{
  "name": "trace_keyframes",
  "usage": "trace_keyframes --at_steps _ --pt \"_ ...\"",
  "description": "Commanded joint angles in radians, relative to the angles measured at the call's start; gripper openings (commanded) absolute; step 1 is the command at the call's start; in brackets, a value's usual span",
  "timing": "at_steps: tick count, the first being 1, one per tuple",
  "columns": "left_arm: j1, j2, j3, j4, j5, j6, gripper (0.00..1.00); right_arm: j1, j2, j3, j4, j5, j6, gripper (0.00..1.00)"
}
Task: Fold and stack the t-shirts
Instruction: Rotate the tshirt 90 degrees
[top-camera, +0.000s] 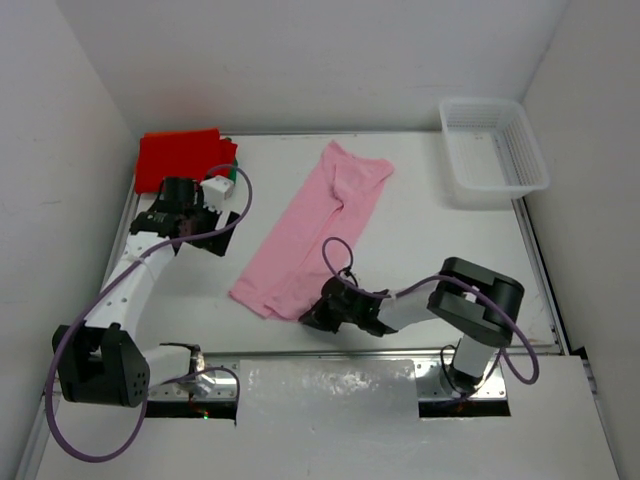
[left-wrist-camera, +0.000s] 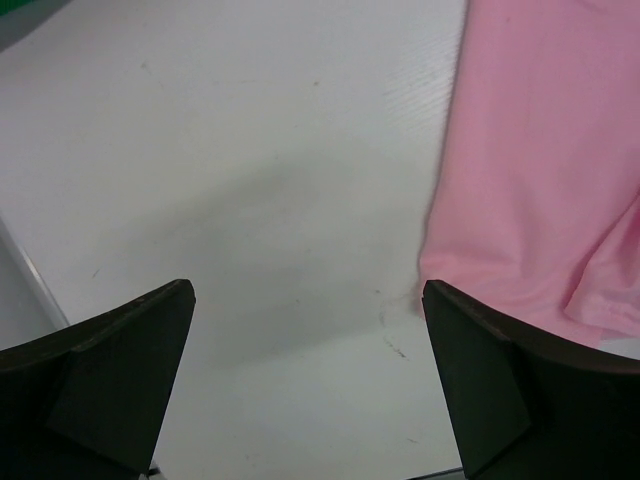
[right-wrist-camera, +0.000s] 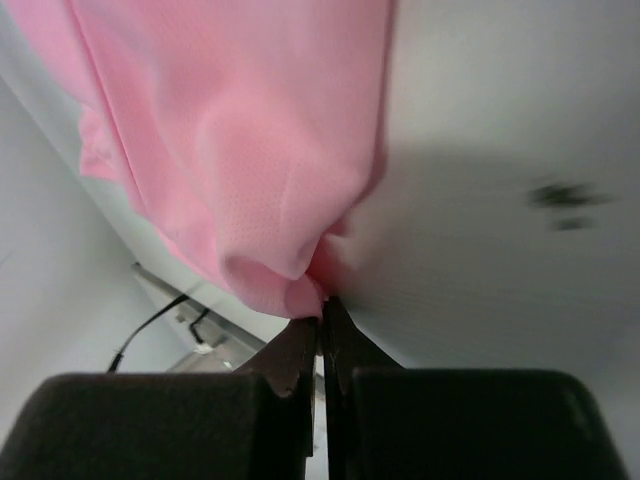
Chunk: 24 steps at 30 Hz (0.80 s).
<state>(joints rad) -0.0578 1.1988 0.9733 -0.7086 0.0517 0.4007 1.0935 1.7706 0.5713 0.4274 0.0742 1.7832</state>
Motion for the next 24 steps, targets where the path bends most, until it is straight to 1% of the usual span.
trace_keyframes --at_steps 1,2,4,6,7,9,10,11,12,13,15,16,17,18,19,21,22,23,24 --pt "0.004 -0.044 0.036 0.006 0.158 0.036 0.96 -0.064 -0.078 -0.097 -0.141 -0.007 -0.187 0.00" --pt "-0.016 -0.042 0.054 0.009 0.174 0.043 0.95 -0.107 -0.098 -0.129 -0.145 -0.058 -0.220 0.00" --pt "-0.046 -0.031 0.074 0.015 0.180 0.059 0.94 -0.144 -0.161 -0.154 -0.219 -0.095 -0.322 0.00" --pt "-0.118 -0.019 0.103 0.020 0.177 0.081 0.93 -0.185 -0.222 -0.171 -0.303 -0.142 -0.422 0.00" --pt "-0.169 -0.021 0.108 0.037 0.181 0.087 0.92 -0.193 -0.244 -0.203 -0.317 -0.157 -0.447 0.00" --pt "-0.220 -0.028 0.108 0.072 0.195 0.107 0.91 -0.230 -0.298 -0.250 -0.320 -0.233 -0.487 0.00" --pt "-0.279 -0.031 0.107 0.081 0.201 0.113 0.90 -0.242 -0.316 -0.307 -0.312 -0.264 -0.496 0.00" --pt "-0.309 -0.033 0.107 0.086 0.207 0.125 0.88 -0.268 -0.336 -0.333 -0.311 -0.293 -0.507 0.00" --pt "-0.341 -0.034 0.108 0.089 0.208 0.157 0.87 -0.283 -0.356 -0.358 -0.317 -0.338 -0.536 0.00" --pt "-0.409 -0.034 0.108 0.083 0.203 0.180 0.87 -0.315 -0.396 -0.399 -0.328 -0.361 -0.557 0.00" --pt "-0.485 -0.034 0.108 0.051 0.159 0.275 0.87 -0.343 -0.439 -0.425 -0.398 -0.389 -0.638 0.00" --pt "-0.558 -0.033 0.108 0.035 0.143 0.318 0.87 -0.368 -0.477 -0.439 -0.423 -0.395 -0.666 0.00" --pt "-0.592 -0.033 0.107 0.020 0.110 0.361 0.87 -0.379 -0.496 -0.444 -0.461 -0.401 -0.695 0.00" --pt "-0.626 -0.031 0.107 0.006 0.094 0.436 0.87 -0.391 -0.511 -0.447 -0.493 -0.424 -0.744 0.00" --pt "-0.683 -0.028 0.105 -0.021 0.079 0.470 0.87 -0.412 -0.523 -0.452 -0.509 -0.438 -0.767 0.00" --pt "-0.735 -0.022 0.097 -0.048 0.051 0.568 0.87 -0.428 -0.548 -0.446 -0.558 -0.458 -0.835 0.00" --pt "-0.779 -0.022 0.079 -0.052 0.045 0.598 0.87 -0.438 -0.553 -0.432 -0.581 -0.468 -0.858 0.00" --pt "-0.801 -0.022 0.065 -0.067 0.050 0.666 0.86 -0.446 -0.559 -0.420 -0.639 -0.471 -0.913 0.00" --pt "-0.827 -0.022 0.050 -0.077 0.050 0.705 0.86 -0.455 -0.563 -0.407 -0.663 -0.475 -0.942 0.00"
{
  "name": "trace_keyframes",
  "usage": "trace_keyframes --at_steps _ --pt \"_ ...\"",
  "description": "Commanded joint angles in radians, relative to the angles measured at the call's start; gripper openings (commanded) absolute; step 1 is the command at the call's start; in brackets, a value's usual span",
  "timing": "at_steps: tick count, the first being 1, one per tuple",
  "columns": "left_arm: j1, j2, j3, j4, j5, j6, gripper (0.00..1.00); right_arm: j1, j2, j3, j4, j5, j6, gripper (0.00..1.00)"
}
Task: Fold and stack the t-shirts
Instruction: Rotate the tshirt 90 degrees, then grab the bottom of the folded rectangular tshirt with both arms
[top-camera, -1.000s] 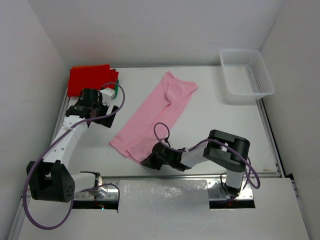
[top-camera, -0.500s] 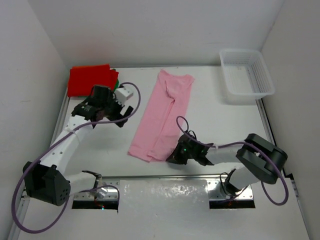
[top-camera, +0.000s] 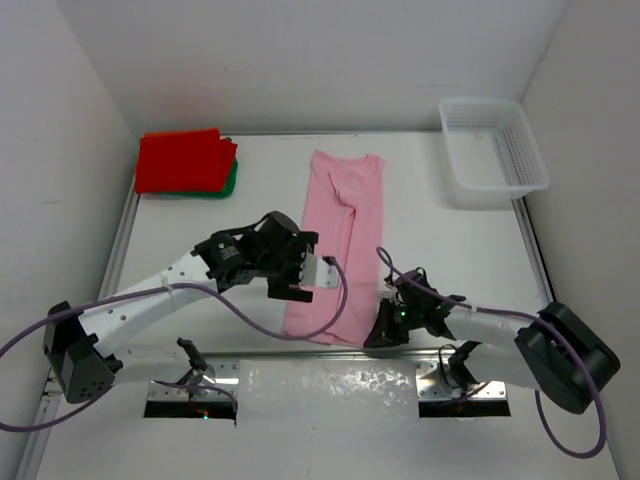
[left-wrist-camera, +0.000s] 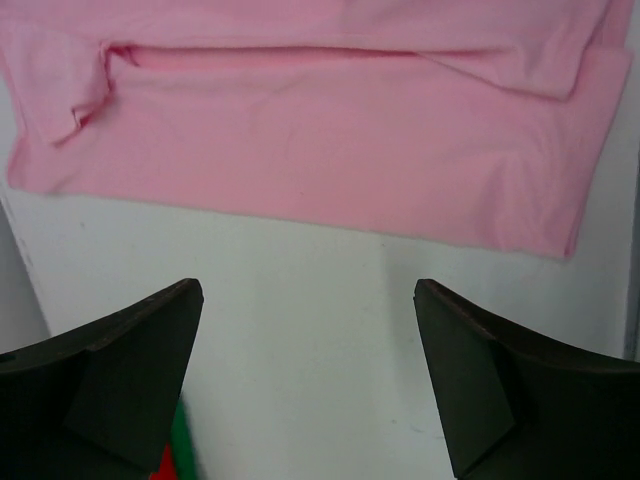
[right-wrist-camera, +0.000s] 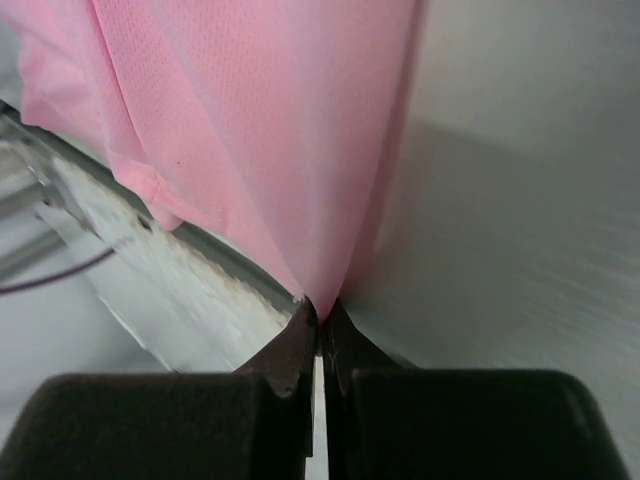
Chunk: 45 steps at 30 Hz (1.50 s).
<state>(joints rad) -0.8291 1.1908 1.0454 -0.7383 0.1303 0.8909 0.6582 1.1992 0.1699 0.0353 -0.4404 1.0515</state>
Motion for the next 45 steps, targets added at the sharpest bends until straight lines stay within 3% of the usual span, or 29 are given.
trace_keyframes --at_steps 1,3,4,7,10,15,19,23,27,31,38,41,42,45 --pt "-0.105 -0.014 -0.040 -0.058 -0.029 0.253 0.86 -0.044 0.002 0.015 -0.296 0.029 -0.238 0.00" --pt "-0.142 -0.016 -0.102 -0.062 -0.031 0.371 0.86 -0.072 -0.013 0.035 -0.363 0.006 -0.327 0.08" --pt "-0.154 -0.016 -0.145 -0.053 -0.028 0.397 0.86 -0.084 -0.016 0.060 -0.385 -0.015 -0.356 0.20" --pt "-0.156 -0.011 -0.229 -0.030 0.012 0.512 0.87 -0.085 -0.038 0.117 -0.457 -0.052 -0.447 0.36" --pt "-0.165 -0.016 -0.313 0.013 0.041 0.626 0.87 -0.085 -0.088 0.178 -0.526 -0.055 -0.495 0.45" --pt "-0.185 0.006 -0.370 0.102 0.103 0.665 0.85 -0.086 -0.133 0.243 -0.522 -0.035 -0.420 0.46" --pt "-0.229 0.035 -0.410 0.135 0.149 0.616 0.79 -0.085 -0.110 0.223 -0.416 0.008 -0.299 0.46" --pt "-0.246 0.052 -0.459 0.209 0.184 0.565 0.57 -0.085 -0.058 0.203 -0.336 0.035 -0.216 0.45" --pt "-0.258 0.043 -0.514 0.247 0.189 0.557 0.55 -0.085 -0.018 0.184 -0.330 0.034 -0.200 0.45" --pt "-0.258 0.044 -0.545 0.310 0.178 0.559 0.47 -0.083 -0.004 0.180 -0.351 0.064 -0.200 0.45" --pt "-0.260 0.059 -0.568 0.398 0.167 0.560 0.44 -0.072 0.045 0.114 -0.212 0.057 -0.127 0.43" --pt "-0.258 0.066 -0.573 0.401 0.183 0.560 0.22 -0.069 0.060 0.102 -0.140 0.034 -0.087 0.23" --pt "-0.258 0.066 -0.574 0.405 0.187 0.551 0.03 -0.068 0.066 0.103 -0.129 0.028 -0.085 0.13" --pt "-0.258 0.067 -0.556 0.427 0.169 0.493 0.00 -0.071 0.063 0.128 -0.138 0.020 -0.094 0.00"
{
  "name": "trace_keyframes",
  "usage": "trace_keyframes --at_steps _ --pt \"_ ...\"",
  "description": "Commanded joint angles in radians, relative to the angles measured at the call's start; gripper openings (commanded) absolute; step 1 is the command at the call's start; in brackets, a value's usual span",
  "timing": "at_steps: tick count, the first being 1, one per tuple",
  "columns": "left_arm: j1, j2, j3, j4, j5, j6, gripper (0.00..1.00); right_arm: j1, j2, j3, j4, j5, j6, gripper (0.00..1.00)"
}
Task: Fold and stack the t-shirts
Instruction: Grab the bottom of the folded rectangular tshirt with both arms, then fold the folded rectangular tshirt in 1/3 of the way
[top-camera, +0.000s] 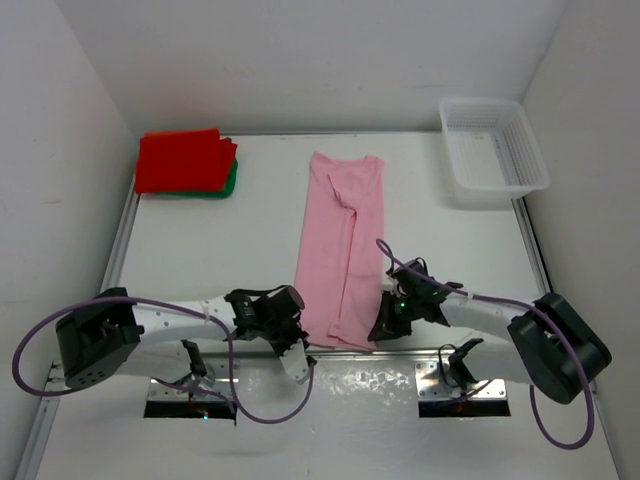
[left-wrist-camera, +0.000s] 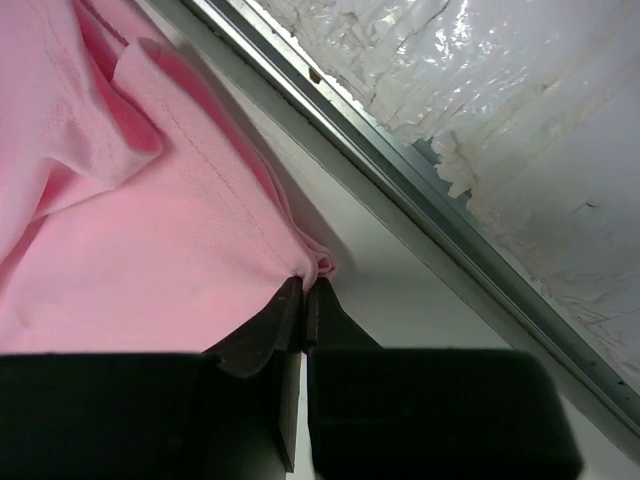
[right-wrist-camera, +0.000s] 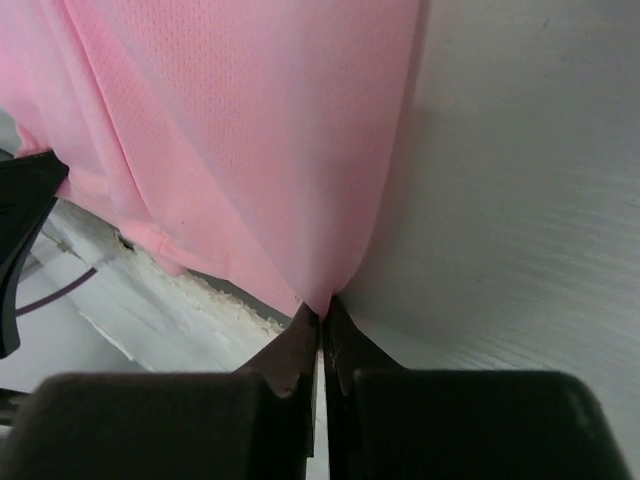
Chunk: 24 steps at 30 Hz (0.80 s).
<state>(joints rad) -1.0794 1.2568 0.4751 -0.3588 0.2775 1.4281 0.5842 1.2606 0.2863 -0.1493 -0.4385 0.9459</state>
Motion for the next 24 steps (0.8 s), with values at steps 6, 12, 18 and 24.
trace_keyframes --at_steps 6,12,18,24 --pt "0.056 -0.005 0.155 -0.017 0.006 -0.190 0.00 -0.078 -0.066 0.141 -0.085 0.029 -0.062 0.00" --pt "0.246 0.053 0.362 -0.113 0.063 -0.270 0.00 -0.211 -0.015 0.335 -0.196 0.009 -0.195 0.00" --pt "0.436 0.237 0.670 -0.149 0.124 -0.345 0.00 -0.342 0.167 0.601 -0.217 -0.022 -0.265 0.00" --pt "0.536 0.456 0.925 -0.181 0.137 -0.353 0.00 -0.415 0.354 0.838 -0.228 -0.019 -0.294 0.00"
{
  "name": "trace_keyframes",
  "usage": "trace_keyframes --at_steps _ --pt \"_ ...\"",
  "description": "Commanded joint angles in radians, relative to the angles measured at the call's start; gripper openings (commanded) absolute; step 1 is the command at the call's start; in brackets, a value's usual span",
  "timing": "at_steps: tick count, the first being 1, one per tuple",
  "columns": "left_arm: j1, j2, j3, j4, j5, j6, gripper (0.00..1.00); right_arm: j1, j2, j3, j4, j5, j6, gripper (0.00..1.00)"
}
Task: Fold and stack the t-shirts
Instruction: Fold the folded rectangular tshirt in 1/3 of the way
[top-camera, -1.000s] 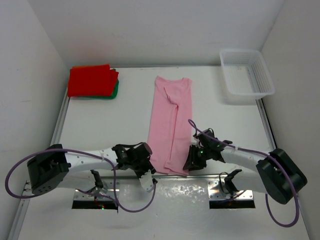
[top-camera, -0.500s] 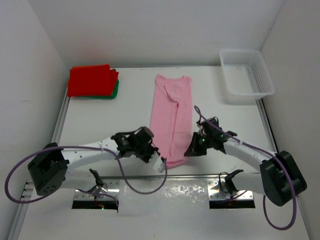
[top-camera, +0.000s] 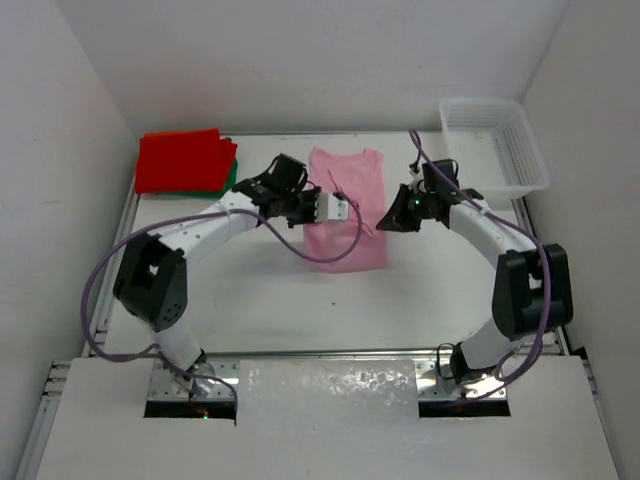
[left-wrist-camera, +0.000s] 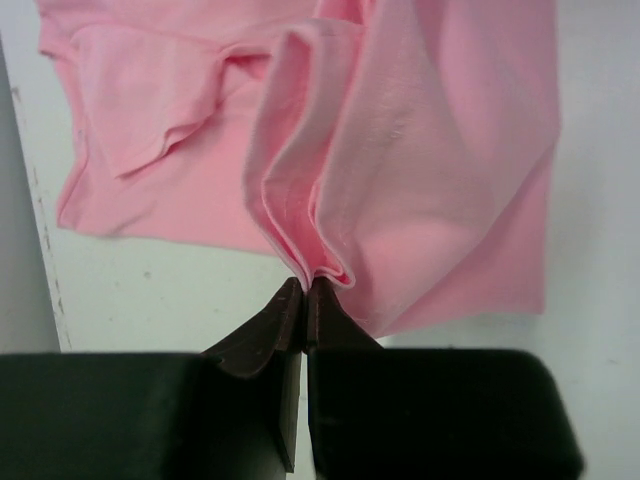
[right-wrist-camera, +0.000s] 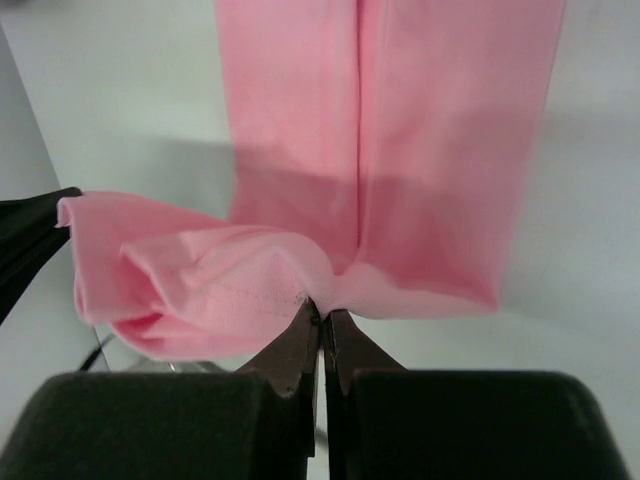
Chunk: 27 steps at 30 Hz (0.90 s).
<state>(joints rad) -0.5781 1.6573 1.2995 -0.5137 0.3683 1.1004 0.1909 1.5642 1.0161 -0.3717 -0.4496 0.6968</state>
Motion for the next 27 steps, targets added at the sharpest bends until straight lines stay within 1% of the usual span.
trace_keyframes --at_steps 1,3,6,11,17,27 --pt "0.041 0.079 0.127 -0.023 0.044 -0.028 0.00 -0.031 0.072 0.133 -0.004 -0.008 -0.045 0.00" --pt "0.061 0.140 0.187 -0.013 0.043 -0.033 0.00 -0.039 0.143 0.195 -0.003 -0.006 -0.045 0.00" --pt "0.086 0.202 0.227 0.017 0.027 -0.042 0.00 -0.065 0.235 0.268 -0.007 -0.015 -0.042 0.00" --pt "0.096 0.271 0.267 0.116 0.011 -0.085 0.00 -0.100 0.313 0.332 0.005 -0.008 -0.028 0.00" --pt "0.110 0.323 0.253 0.242 -0.022 -0.128 0.00 -0.102 0.410 0.424 -0.003 0.000 -0.028 0.00" --pt "0.119 0.389 0.227 0.395 -0.075 -0.207 0.00 -0.107 0.499 0.476 0.002 0.029 -0.020 0.00"
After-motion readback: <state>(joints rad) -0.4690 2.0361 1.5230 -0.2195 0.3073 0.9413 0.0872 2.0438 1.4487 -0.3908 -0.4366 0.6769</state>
